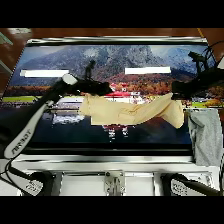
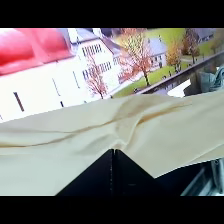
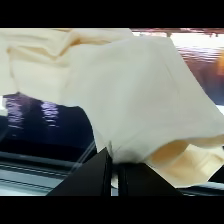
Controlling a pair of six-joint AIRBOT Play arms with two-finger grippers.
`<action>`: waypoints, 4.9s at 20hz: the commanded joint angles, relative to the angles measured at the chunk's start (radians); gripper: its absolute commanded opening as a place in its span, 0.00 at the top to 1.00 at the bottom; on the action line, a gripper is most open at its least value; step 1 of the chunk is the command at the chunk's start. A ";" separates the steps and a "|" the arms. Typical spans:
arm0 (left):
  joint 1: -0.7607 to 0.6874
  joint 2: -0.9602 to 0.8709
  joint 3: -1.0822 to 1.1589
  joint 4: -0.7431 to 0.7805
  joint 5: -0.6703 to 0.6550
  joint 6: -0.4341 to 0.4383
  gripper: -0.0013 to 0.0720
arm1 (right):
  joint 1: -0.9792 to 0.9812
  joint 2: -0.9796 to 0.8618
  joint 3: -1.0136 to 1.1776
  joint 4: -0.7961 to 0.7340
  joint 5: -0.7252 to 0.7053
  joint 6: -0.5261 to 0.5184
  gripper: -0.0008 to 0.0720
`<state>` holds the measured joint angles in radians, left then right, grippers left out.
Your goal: Fold the shirts.
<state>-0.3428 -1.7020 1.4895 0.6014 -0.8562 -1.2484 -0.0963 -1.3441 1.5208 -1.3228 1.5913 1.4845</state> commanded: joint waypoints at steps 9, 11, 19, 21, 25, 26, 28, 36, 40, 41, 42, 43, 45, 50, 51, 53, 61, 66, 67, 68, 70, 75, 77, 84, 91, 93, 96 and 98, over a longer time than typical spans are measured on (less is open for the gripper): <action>0.346 0.333 0.000 0.390 -0.406 -0.073 0.93 | -0.239 -0.114 -0.087 -0.029 -0.033 0.002 0.03; 0.341 0.359 -0.001 0.397 -0.413 -0.086 0.93 | -0.323 -0.114 -0.212 0.096 -0.064 -0.008 0.03; 0.270 0.380 -0.001 0.394 -0.412 -0.137 0.93 | -0.433 -0.155 -0.514 0.122 -0.382 -0.026 0.03; 0.254 0.380 -0.001 0.394 -0.408 -0.156 0.93 | -0.470 -0.191 -0.514 0.132 -0.393 -0.047 0.03; 0.221 0.380 -0.001 0.394 -0.370 -0.161 0.93 | -0.483 -0.264 -0.514 0.243 -0.442 -0.130 0.03; 0.213 0.380 -0.001 0.394 -0.356 -0.163 0.93 | -0.483 -0.278 -0.514 0.289 -0.470 -0.144 0.03; 0.202 0.380 -0.001 0.394 -0.348 -0.174 0.93 | -0.483 -0.297 -0.514 0.373 -0.529 -0.156 0.03; 0.170 0.347 -0.009 0.378 -0.263 -0.190 0.93 | -0.481 -0.161 -0.486 0.488 -0.514 -0.312 0.91; 0.032 0.171 -0.033 0.185 -0.116 -0.177 0.93 | -0.478 0.072 -0.411 0.492 -0.418 -0.276 0.91; -0.026 0.106 -0.033 0.136 -0.056 -0.160 0.93 | -0.473 0.131 -0.396 0.502 -0.373 -0.267 0.91; -0.088 0.042 -0.032 0.078 0.022 -0.147 0.93 | -0.465 0.193 -0.385 0.506 -0.326 -0.254 0.91; -0.144 -0.015 -0.032 0.013 0.102 -0.146 0.93 | -0.449 0.249 -0.381 0.506 -0.286 -0.233 0.91; -0.251 -0.125 -0.009 -0.153 0.218 -0.087 0.93 | -0.404 0.357 -0.381 0.503 -0.239 -0.192 0.91; -0.444 -0.375 0.192 -0.477 0.268 -0.009 0.93 | -0.245 0.486 -0.381 0.504 -0.208 -0.047 0.91; -0.467 -0.415 0.231 -0.528 0.249 -0.028 0.93 | -0.215 0.488 -0.381 0.505 -0.208 -0.035 0.91; -0.486 -0.476 0.278 -0.633 0.167 -0.046 0.93 | -0.163 0.485 -0.381 0.483 -0.241 0.002 0.91; -0.100 -0.235 0.278 -0.100 0.136 -0.113 0.94 | 0.169 0.274 -0.381 0.425 -0.499 0.032 0.91; 0.262 0.084 0.279 0.291 -0.070 -0.242 0.93 | 0.513 -0.076 -0.381 0.600 -0.904 0.010 0.91; 0.316 0.129 0.278 0.307 -0.129 -0.241 0.93 | 0.568 -0.152 -0.372 0.663 -0.978 0.003 0.91; 0.363 0.172 0.278 0.321 -0.187 -0.241 0.93 | 0.612 -0.235 -0.347 0.732 -1.031 0.000 0.81; 0.420 0.236 0.278 0.342 -0.288 -0.232 0.93 | 0.640 -0.348 -0.288 0.856 -1.009 -0.056 0.03; 0.416 0.306 0.277 0.401 -0.400 -0.203 0.93 | 0.481 -0.306 -0.256 0.597 -0.620 -0.058 0.03; 0.394 0.307 0.277 0.402 -0.407 -0.200 0.93 | 0.364 -0.242 -0.256 0.370 -0.455 -0.008 0.03; 0.334 0.307 0.277 0.402 -0.418 -0.177 0.93 | 0.076 -0.188 -0.567 0.358 -0.446 0.016 0.03; 0.277 0.307 0.277 0.393 -0.447 -0.189 0.93 | 0.114 -0.262 -0.608 0.555 -0.662 -0.047 0.45; 0.267 0.307 0.277 0.393 -0.446 -0.189 0.93 | 0.092 -0.246 -0.565 0.566 -0.632 -0.117 0.91; 0.265 0.307 0.277 0.394 -0.446 -0.189 0.93 | 0.010 -0.136 -0.446 0.555 -0.523 -0.238 0.91; 0.266 0.307 0.277 0.394 -0.442 -0.181 0.93 | -0.085 -0.026 -0.349 0.533 -0.489 -0.227 0.91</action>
<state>-0.0734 -1.3949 1.7660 0.9951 -1.3006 -1.4364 -0.0891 -1.4788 1.0657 -0.7887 1.0481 1.3087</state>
